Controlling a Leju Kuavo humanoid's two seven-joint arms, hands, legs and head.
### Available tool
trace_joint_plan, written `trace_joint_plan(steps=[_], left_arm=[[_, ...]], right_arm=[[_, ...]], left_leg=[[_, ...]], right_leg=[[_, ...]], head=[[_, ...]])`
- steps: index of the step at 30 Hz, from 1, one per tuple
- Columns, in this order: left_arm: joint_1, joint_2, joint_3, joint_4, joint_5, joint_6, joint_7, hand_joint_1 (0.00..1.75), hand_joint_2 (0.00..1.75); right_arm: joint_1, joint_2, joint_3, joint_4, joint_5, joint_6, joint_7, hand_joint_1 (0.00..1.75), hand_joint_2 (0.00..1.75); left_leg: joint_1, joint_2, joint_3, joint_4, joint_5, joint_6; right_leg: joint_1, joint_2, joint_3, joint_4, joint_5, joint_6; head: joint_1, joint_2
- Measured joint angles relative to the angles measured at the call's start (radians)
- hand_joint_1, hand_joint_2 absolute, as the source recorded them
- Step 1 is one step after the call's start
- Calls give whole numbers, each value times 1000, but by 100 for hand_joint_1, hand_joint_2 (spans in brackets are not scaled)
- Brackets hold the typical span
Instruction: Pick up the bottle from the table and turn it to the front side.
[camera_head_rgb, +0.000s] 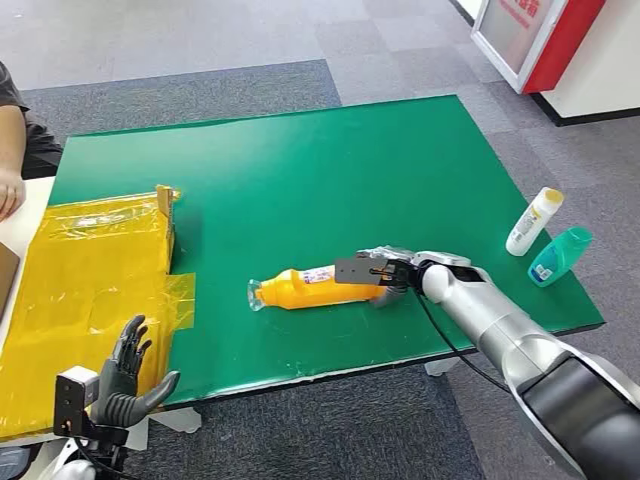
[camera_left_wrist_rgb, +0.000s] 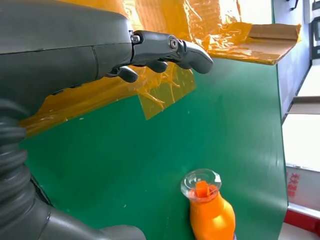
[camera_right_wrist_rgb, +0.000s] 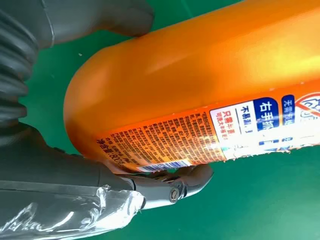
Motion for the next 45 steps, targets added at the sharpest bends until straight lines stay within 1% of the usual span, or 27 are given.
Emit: trace_joint_plan(steps=[8, 12, 15, 17, 21, 23, 26, 29, 31, 33, 38, 41, 45], left_arm=[[0, 2, -3, 7, 2, 5, -1, 0, 175], [5, 2, -3, 7, 3, 8, -1, 0, 175], [17, 2, -1, 6, 4, 11, 0, 0, 175], [27, 0, 1, 3, 7, 8, 2, 0, 175], [44, -14, 10, -18, 29, -21, 16, 0, 175], [47, -25, 13, -34, 50, -45, 29, 0, 175], [44, -45, 12, -67, 83, -73, 57, 0, 175], [34, -59, -2, -105, 124, -98, 79, 0, 175], [17, -61, -33, -136, 163, -120, 95, 0, 175], [-6, -60, -77, -163, 197, -136, 108, 0, 175], [-54, -52, -172, -202, 238, -150, 125, 0, 175], [-78, -43, -223, -223, 265, -153, 135, 0, 175], [-102, -34, -271, -242, 275, -131, 149, 0, 175]], right_arm=[[0, 2, 0, 7, 24, -43, -3, 175, 175], [22, 0, -11, -27, 26, -83, -6, 175, 175], [80, -8, -48, -114, 4, -137, -12, 175, 175], [137, -11, -92, -196, -11, -169, -19, 175, 175], [266, 7, -193, -362, -9, -209, -49, 175, 175], [329, 37, -243, -431, -7, -229, -86, 175, 175], [412, 104, -307, -512, -5, -256, -142, 175, 175], [467, 174, -343, -550, -10, -264, -195, 175, 175], [494, 229, -363, -554, -16, -270, -236, 175, 175], [509, 280, -375, -546, -19, -276, -271, 175, 175], [510, 360, -380, -516, 5, -296, -299, 175, 175], [508, 394, -380, -489, 33, -316, -300, 175, 175], [506, 420, -381, -460, 60, -334, -303, 175, 175]], left_leg=[[0, 0, 0, 0, 0, 0], [0, 0, 0, 0, 0, 0], [0, 0, 0, 0, 0, 0], [0, 0, 0, 0, 0, 0], [0, -1, 0, 0, -1, 0], [1, -1, 0, 0, -2, 0], [1, 0, 0, 0, -2, -1], [1, 0, 0, 0, -2, -1], [1, 0, 0, 0, -1, -2], [1, 0, 0, 0, 0, -2], [1, 0, 0, 0, 0, -2], [1, 0, 0, 0, 0, -2], [1, 0, 0, 0, 0, -2]], right_leg=[[0, 0, 0, 0, 0, 0], [0, 0, 0, 0, 0, 0], [0, 0, 0, 0, 0, 0], [0, 0, 0, 0, -1, 0], [0, -1, 0, 0, -1, 0], [1, -1, 0, 0, -2, -1], [1, 0, -1, 0, -2, -1], [1, 0, -1, 0, -2, -1], [1, 0, -1, 0, -2, -2], [1, 0, -1, 0, -1, -2], [1, 0, -1, 0, -1, -2], [1, 0, -1, 0, -1, -2], [1, 0, -1, 0, 0, -2]], head=[[0, 0], [0, 0], [0, 0], [0, 0], [0, 0], [0, 0], [0, 0], [0, 0], [0, 0], [0, 0], [0, 0], [0, 0], [0, 0]])
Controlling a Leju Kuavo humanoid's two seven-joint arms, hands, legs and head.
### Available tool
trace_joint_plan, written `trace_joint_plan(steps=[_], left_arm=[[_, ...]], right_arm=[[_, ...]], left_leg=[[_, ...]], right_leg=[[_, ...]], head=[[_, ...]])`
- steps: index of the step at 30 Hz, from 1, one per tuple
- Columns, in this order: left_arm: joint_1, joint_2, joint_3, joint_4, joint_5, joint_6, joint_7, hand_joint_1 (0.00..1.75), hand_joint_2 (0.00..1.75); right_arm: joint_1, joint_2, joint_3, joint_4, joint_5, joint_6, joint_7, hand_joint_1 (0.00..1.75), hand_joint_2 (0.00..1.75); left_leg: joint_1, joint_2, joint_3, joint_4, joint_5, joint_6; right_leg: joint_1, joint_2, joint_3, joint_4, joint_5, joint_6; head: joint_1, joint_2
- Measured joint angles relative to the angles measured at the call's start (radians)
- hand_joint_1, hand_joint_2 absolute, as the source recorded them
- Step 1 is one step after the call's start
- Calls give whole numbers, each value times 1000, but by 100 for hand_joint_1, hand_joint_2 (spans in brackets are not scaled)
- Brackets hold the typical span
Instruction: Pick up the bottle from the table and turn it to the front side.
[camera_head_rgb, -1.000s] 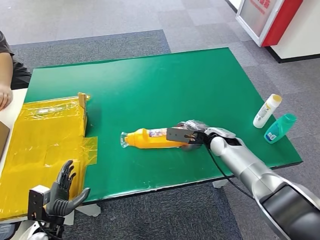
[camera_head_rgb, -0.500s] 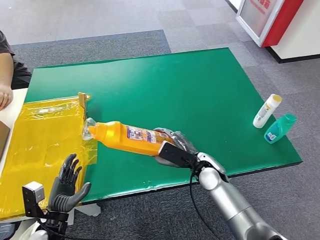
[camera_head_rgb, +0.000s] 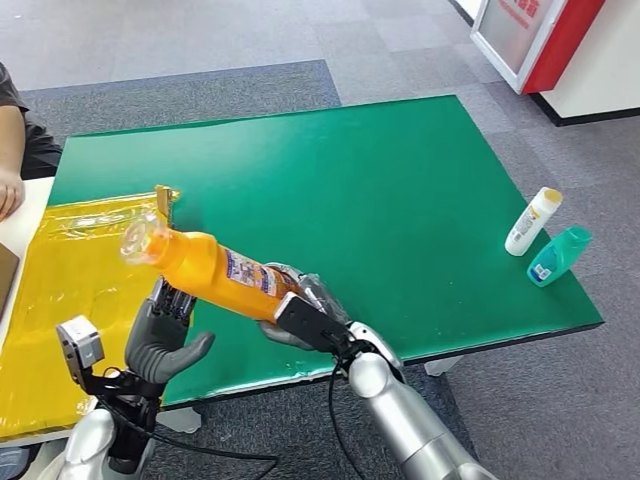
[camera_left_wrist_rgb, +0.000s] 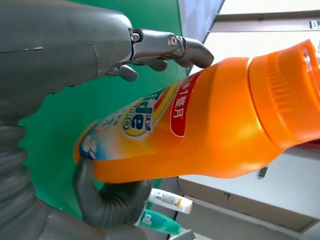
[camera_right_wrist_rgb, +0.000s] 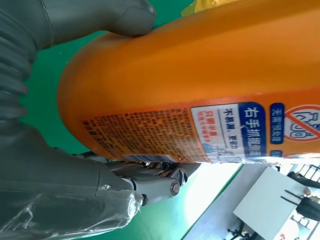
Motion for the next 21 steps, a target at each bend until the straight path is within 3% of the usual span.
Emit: trace_joint_plan(steps=[6, 12, 13, 17, 21], left_arm=[[-10, -13, -13, -39, -25, 88, 27, 0, 175], [-10, -40, 0, -73, -10, 117, 28, 0, 175], [-10, -42, 4, -76, -9, 118, 28, 7, 175], [-10, -51, 11, -83, -7, 119, 28, 171, 175], [-10, -55, 14, -84, 3, 116, 28, 175, 175]], right_arm=[[13, 16, 3, 19, 23, -6, -3, 175, 175], [41, 18, 4, 27, 30, -6, -3, 175, 175], [46, 19, 4, 27, 30, -6, -3, 175, 175], [58, 19, 5, 27, 31, -6, -3, 175, 175], [61, 21, 6, 27, 32, -6, -4, 175, 175]], left_leg=[[0, 0, 0, 0, 0, 0], [0, 0, 0, 0, 0, 0], [0, 0, 0, 0, 0, 0], [0, 0, 0, 0, 0, 0], [0, 0, 0, 0, 0, 0]], right_leg=[[0, 0, 0, 0, 0, 0], [0, 0, 0, 0, 0, 0], [0, 0, 0, 0, 0, 0], [0, 0, 0, 0, 0, 0], [0, 0, 0, 0, 0, 0]], head=[[0, 0], [0, 0], [0, 0], [0, 0], [0, 0]])
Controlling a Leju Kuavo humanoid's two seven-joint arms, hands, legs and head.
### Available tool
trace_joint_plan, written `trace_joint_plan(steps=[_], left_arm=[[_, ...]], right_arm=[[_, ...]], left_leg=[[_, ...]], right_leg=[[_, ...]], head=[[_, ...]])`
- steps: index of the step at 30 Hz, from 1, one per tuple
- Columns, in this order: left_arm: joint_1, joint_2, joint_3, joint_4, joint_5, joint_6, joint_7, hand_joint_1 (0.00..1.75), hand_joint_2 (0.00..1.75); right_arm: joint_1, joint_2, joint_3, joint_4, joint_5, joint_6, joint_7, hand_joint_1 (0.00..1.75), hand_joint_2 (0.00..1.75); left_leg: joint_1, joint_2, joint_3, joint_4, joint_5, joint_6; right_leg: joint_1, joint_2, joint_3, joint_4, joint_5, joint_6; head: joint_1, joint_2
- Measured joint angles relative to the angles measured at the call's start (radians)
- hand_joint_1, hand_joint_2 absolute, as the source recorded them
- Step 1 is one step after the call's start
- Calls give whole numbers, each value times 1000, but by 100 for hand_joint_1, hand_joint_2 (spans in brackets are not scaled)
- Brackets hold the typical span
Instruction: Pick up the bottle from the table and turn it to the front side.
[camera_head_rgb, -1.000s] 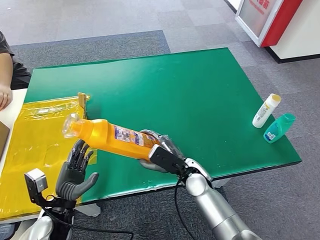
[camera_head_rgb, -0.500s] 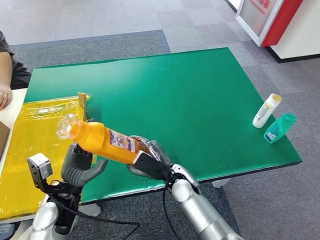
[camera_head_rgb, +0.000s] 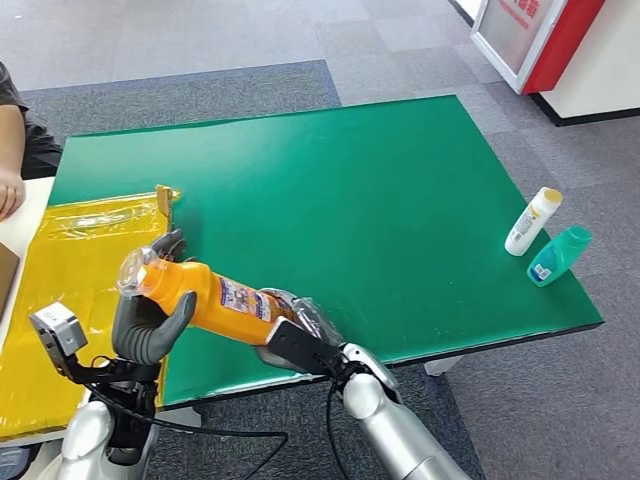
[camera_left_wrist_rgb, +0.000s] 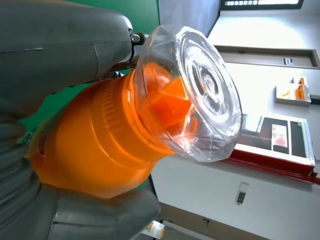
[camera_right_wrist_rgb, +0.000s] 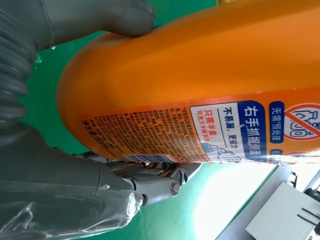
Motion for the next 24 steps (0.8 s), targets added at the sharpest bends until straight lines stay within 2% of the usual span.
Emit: trace_joint_plan(steps=[9, 13, 18, 24], left_arm=[[4, -6, 9, 0, 48, -20, -1, 175, 175], [7, -9, 13, 0, 70, -30, -1, 175, 175], [8, -11, 15, -2, 50, -25, -19, 175, 175], [-6, -7, 15, -44, -95, 32, -4, 175, 175]], right_arm=[[10, 0, 5, -9, 2, 2, -1, 174, 175], [16, 0, 5, -22, 1, 2, -1, 0, 175], [22, 0, 1, -47, -23, 4, 1, 0, 175], [32, 0, -5, -80, -59, 9, -14, 0, 175]], left_leg=[[0, 0, 0, 0, 0, 0], [0, 0, 0, 0, 0, 0], [0, 0, 0, 0, 0, 0], [0, 0, 0, 0, 0, 0]], right_leg=[[0, 0, 0, 0, 0, 0], [0, 0, 0, 0, 0, 0], [0, 0, 0, 0, 0, 0], [0, 0, 0, 0, 0, 0]], head=[[0, 0], [0, 0], [0, 0], [0, 0]])
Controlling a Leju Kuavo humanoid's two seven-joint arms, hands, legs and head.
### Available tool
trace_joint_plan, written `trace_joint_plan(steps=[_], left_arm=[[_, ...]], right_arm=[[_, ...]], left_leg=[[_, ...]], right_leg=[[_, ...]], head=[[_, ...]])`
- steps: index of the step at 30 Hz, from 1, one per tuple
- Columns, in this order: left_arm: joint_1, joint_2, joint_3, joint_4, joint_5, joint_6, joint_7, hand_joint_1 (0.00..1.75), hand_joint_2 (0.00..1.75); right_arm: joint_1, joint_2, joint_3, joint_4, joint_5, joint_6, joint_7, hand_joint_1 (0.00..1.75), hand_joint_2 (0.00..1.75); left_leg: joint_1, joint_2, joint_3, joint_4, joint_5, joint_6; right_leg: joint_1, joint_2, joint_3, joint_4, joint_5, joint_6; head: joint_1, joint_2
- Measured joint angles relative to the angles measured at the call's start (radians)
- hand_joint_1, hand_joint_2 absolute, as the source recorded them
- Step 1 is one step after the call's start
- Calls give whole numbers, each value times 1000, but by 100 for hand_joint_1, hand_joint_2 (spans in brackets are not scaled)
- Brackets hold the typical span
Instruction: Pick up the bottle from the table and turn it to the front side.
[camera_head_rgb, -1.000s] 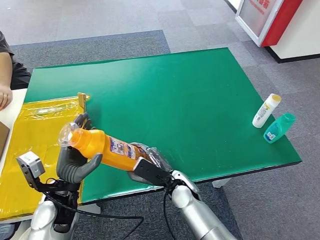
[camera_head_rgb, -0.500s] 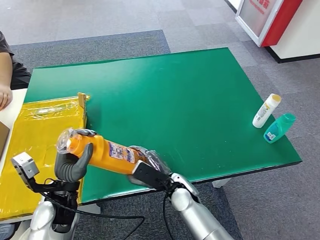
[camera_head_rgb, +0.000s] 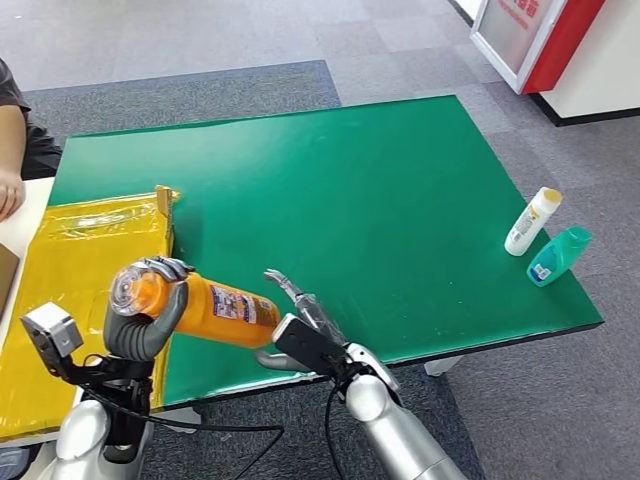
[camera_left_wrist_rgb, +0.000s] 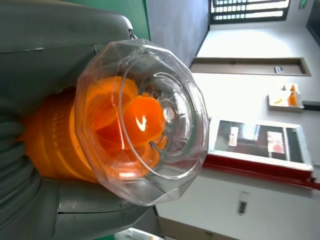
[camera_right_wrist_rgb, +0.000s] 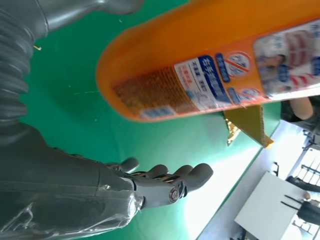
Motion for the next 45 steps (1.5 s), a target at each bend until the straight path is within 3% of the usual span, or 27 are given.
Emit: trace_joint_plan(steps=[5, 11, 16, 23, 29, 37, 45], left_arm=[[-57, 19, -6, -39, -170, 45, 54, 175, 175], [-198, 96, -74, -45, -418, 51, 177, 175, 175], [-326, 172, -181, -15, -527, -7, 273, 175, 175], [-495, 296, -391, 133, -661, -122, 414, 175, 175], [-538, 357, -516, 250, -706, -147, 457, 175, 175], [-535, 381, -573, 345, -863, -150, 555, 175, 175], [-474, 314, -486, 427, -1216, -28, 639, 175, 175]], right_arm=[[3, 0, -10, -22, -22, 8, -10, 0, 175], [16, 0, -37, -43, -49, 21, -15, 0, 175], [30, 0, -62, -53, -66, 28, -17, 0, 175], [51, -4, -104, -74, -90, 33, -17, 0, 175], [62, -5, -127, -80, -93, 39, -18, 0, 175], [64, -5, -142, -80, -88, 51, -17, 0, 175], [67, 6, -143, -79, -62, 70, -8, 0, 175]], left_leg=[[0, 0, 0, 0, 0, 0], [0, 0, 0, 0, 1, 0], [0, 0, 0, 0, 2, 0], [0, 1, 0, 0, 2, 0], [0, 1, 0, 0, 2, 0], [0, 1, 0, 0, 2, 0], [0, 1, 0, 0, 2, 0]], right_leg=[[0, 0, 0, 0, 0, 0], [0, 0, -1, 0, 2, -1], [0, 0, -1, 0, 2, -1], [0, 1, -1, 0, 2, -1], [0, 1, -1, 0, 2, -1], [0, 1, -1, 0, 2, -1], [0, 1, -1, 0, 2, -1]], head=[[0, 0], [0, 0], [0, 0], [0, 0], [0, 0], [0, 0], [0, 0]])
